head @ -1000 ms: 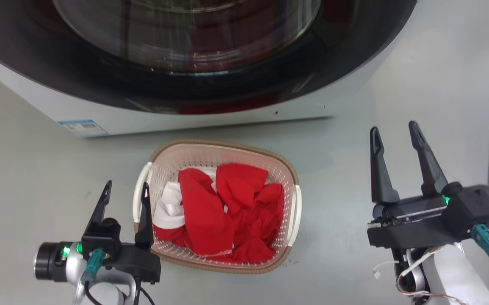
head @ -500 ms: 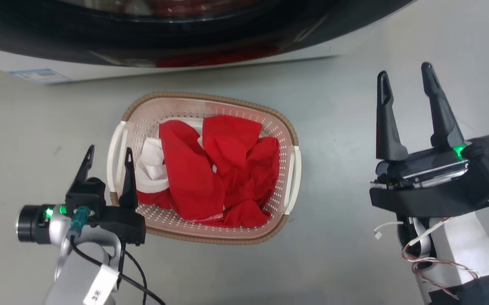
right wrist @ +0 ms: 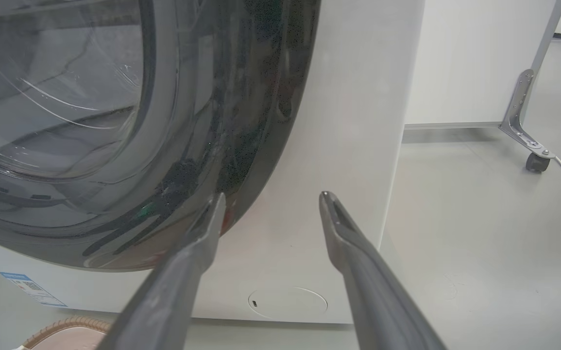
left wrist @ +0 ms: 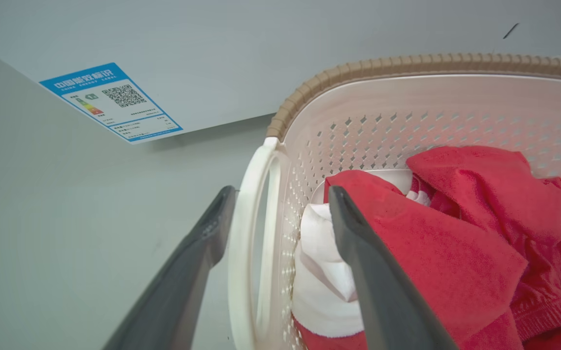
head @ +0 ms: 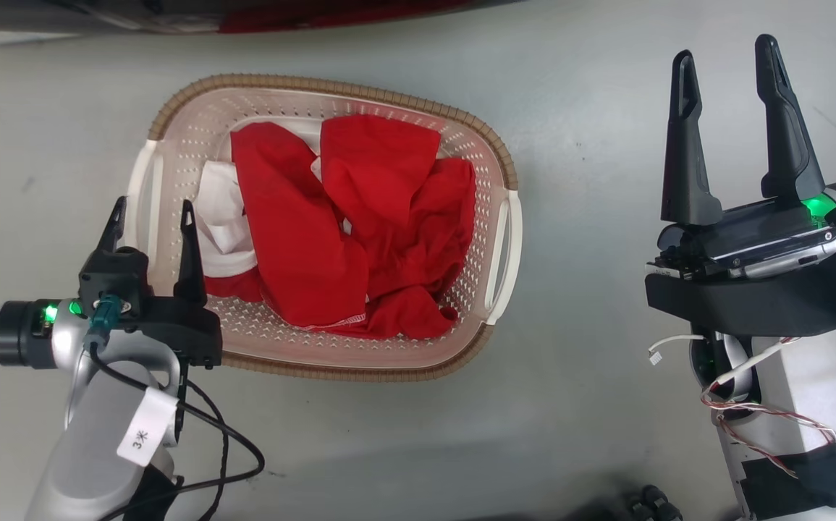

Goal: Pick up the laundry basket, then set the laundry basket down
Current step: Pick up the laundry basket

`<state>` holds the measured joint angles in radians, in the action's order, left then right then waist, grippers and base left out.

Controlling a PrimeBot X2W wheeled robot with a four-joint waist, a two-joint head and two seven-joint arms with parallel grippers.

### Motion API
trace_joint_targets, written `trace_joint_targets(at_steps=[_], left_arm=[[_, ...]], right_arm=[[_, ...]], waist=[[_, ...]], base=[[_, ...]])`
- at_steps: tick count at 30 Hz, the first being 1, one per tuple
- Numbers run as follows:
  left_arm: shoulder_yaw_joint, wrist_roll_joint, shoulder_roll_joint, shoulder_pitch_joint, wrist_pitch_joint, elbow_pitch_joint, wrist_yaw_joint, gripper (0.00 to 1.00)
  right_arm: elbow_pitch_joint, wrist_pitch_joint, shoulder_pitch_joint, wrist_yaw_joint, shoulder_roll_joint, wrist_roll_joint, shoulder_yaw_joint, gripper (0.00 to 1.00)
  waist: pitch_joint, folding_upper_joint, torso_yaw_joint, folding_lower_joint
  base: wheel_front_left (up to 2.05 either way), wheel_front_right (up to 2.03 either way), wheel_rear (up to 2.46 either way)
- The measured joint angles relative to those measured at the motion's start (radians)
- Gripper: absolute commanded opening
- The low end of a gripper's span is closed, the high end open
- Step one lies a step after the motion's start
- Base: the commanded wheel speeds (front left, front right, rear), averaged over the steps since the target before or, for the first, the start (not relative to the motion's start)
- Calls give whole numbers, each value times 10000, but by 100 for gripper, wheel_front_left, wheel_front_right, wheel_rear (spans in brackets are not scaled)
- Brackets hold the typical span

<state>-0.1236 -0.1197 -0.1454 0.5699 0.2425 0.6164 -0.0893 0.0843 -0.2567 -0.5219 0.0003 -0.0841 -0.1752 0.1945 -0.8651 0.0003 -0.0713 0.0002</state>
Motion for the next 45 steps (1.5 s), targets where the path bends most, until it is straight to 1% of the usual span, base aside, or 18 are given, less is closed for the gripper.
trace_joint_targets(at_steps=[7, 19, 20, 21, 22, 23, 24, 25, 26, 36, 42, 45], left_arm=[[257, -12, -130, 320, 33, 514, -75, 100], [431, -10, -134, 740, 71, 945, -161, 100], [443, -10, -136, 808, 71, 974, -161, 94], [454, -10, -140, 866, 71, 1001, -161, 84], [458, -10, -140, 906, 73, 1043, -161, 67], [456, -8, -140, 941, 73, 1099, -161, 47], [456, -4, -138, 974, 73, 1143, -163, 36], [456, 2, -138, 994, 73, 1174, -163, 15], [456, 8, -138, 1004, 73, 1218, -163, 0], [474, 21, -94, 1054, 102, 1427, -167, 0], [746, -144, 282, 974, 102, 1538, -173, 0], [984, -449, 487, 816, 102, 1574, -180, 0]], right_arm=[[-113, 0, -30, 29, 21, 2, -48, 100], [-247, 0, -53, 117, 48, 15, -100, 100], [-263, 0, -64, 127, 52, 15, -98, 100], [-278, 0, -81, 136, 56, 15, -98, 100], [-293, 0, -113, 148, 61, 17, -96, 100], [-309, 0, -155, 148, 63, 17, -96, 100], [-318, 0, -189, 173, 65, 17, -94, 100], [-326, 0, -211, 174, 71, 17, -94, 100], [-336, 0, -220, 174, 79, 17, -92, 100], [-520, 0, -226, 174, 125, 17, -111, 100], [-627, 0, -256, 176, 140, 17, -130, 100], [-663, 0, -272, 176, 148, 17, -146, 100]], waist=[[-490, 0, -60, -1], [-678, -1, -54, -1], [-686, -2, -52, -1], [-693, -2, -50, -2], [-698, -1, -49, -2], [-702, -2, -49, -2], [-704, -2, -50, -2], [-705, -2, -51, -1], [-706, -2, -53, -2], [-644, -3, -63, -2], [-553, -3, -23, -2], [-493, -3, -4, -2]], base=[[0, 0, 0], [0, 0, 0], [0, 0, 0], [0, 0, 0], [0, 0, 0], [0, 0, 0], [0, 0, 0], [0, 0, 0], [0, 0, 0], [0, 0, 0], [0, 0, 0], [0, 0, 0]])
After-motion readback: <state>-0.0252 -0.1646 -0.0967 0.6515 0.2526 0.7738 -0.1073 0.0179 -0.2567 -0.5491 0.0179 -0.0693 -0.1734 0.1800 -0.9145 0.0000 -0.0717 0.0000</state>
